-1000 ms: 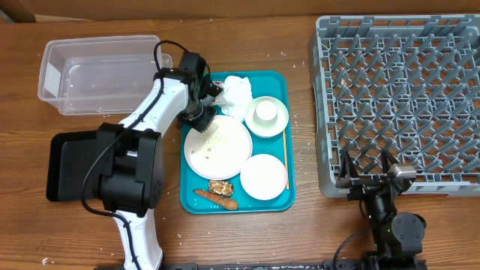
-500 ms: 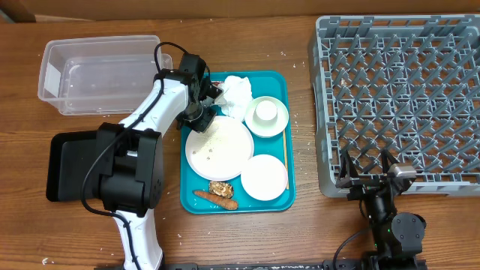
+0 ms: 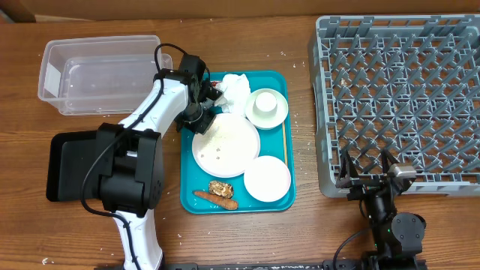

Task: Sort waste into correct bins and load items into the dishwasher
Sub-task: 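Close the left gripper on the white plate's rim, then lift the white plate with the left gripper over the black tray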

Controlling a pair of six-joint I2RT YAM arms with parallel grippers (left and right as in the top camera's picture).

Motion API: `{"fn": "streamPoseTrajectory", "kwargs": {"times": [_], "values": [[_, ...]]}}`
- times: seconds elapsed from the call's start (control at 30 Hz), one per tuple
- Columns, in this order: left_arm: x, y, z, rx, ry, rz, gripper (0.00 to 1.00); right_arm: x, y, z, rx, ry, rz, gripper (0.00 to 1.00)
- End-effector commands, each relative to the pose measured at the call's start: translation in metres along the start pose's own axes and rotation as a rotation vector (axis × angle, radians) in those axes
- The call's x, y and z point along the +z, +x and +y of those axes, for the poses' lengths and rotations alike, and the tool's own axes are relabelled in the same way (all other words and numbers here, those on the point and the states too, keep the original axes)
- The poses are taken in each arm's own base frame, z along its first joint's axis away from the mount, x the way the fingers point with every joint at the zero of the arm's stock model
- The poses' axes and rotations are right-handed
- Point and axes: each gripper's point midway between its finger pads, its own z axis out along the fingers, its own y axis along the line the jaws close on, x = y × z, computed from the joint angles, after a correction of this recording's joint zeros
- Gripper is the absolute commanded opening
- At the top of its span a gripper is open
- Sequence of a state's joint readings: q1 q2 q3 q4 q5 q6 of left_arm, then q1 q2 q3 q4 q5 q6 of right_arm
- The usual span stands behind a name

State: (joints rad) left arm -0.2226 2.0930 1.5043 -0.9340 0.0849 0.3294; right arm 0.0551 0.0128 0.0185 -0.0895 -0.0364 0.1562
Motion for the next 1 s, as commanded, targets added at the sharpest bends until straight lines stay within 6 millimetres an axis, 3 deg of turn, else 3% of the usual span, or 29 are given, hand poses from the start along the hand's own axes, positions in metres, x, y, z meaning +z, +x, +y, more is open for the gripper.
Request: {"fn": "streamPoseTrajectory", "kwargs": {"times": [0.0,0.67,0.97], "values": [[0.005,0.008,0.001,0.001,-0.006,0.04,0.04,0.0,0.001,0.0,-0.008,0.001,-0.007,1.0],[-0.029,0.004,0.001,-0.002,0.005,0.067,0.04,0.0,0.001,0.0,-0.008,0.001,-0.007,1.0],[-0.055,-0.002,0.009,-0.045,0.051,0.029,0.04,0.0,0.001,0.0,-0.008,0.001,-0.006,1.0]]}}
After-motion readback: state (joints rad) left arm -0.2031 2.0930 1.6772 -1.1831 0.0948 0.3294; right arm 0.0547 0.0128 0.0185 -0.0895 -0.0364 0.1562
